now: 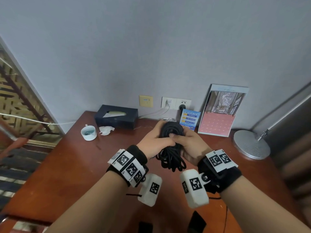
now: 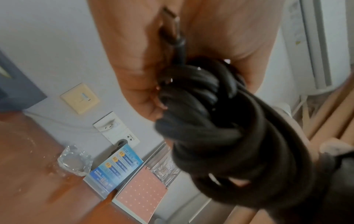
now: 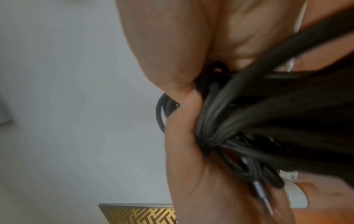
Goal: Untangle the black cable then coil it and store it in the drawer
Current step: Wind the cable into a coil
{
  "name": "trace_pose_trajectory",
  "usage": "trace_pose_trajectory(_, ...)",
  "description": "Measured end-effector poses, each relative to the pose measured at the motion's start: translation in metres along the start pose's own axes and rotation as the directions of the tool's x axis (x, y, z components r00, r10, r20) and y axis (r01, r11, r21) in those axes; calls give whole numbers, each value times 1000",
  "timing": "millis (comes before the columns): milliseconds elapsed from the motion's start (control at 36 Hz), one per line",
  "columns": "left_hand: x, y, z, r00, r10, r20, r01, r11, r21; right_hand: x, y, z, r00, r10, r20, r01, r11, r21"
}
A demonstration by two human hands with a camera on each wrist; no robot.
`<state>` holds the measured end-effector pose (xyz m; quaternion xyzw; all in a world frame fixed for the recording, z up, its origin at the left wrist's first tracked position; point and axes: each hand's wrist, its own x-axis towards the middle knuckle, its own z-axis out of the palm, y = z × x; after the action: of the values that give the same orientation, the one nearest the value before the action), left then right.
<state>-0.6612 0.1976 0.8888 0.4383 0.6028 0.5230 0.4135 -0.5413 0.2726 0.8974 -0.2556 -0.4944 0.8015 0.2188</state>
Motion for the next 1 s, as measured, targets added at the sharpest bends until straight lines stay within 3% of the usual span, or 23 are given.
trace_pose_trajectory(194, 0, 5, 0, 995, 92, -50, -74, 956, 284, 7, 6, 3, 992, -26, -126, 8, 989, -144)
trace_pose_trajectory(306, 2, 6, -4, 988, 142, -57, -106, 903, 417, 6, 3, 3, 997, 14, -70, -18, 998, -58)
trace_pose_trajectory(417, 2, -4, -5, 981, 138, -139, -79, 926, 368, 7, -1, 9, 1000, 6, 0, -6, 1000, 23)
trace_pose_trajectory(611, -8, -13, -9, 961, 53, -270, 21, 965, 263, 17, 5, 22, 993, -18, -116, 24, 998, 50)
trace_pose_trajectory(778, -25, -21, -22, 987, -7, -161, 56, 952, 301, 24, 11, 41, 965, -34, -261, 52, 997, 63)
trace_pose_trajectory(889, -32, -24, -32, 980, -19, -200, 90, 931, 354, 24, 20, 50, 985, -46, -167, 61, 994, 91)
trace_pose_trajectory(1000, -41, -30, -46, 970, -23, -242, 92, 957, 277, 19, 29, 57, 998, -51, -19, 52, 999, 2)
